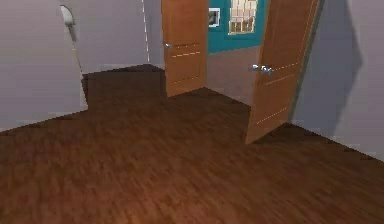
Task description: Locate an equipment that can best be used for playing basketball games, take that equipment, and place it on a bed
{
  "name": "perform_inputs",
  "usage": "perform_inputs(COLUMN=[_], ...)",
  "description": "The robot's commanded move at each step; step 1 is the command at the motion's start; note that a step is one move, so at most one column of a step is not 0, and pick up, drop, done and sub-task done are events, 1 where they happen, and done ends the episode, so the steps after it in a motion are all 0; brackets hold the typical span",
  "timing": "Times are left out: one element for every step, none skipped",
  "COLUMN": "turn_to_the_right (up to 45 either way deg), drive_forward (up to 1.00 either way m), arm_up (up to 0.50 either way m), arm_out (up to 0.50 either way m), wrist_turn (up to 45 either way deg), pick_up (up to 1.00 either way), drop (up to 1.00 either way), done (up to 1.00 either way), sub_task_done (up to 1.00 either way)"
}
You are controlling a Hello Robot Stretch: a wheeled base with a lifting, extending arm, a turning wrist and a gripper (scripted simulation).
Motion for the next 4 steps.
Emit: perform_inputs(turn_to_the_right=[0.0, 0.0, 6.0, 3.0], drive_forward=[1.0, 0.85, 0.0, 0.0], arm_up=[0.0, 0.0, 0.0, 0.0], arm_out=[0.0, 0.0, 0.0, 0.0], wrist_turn=[0.0, 0.0, 0.0, 0.0], pick_up=[0.0, 0.0, 0.0, 0.0], drop=[0.0, 0.0, 0.0, 0.0], done=[0.0, 0.0, 0.0, 0.0], sub_task_done=[0.0, 0.0, 0.0, 0.0])
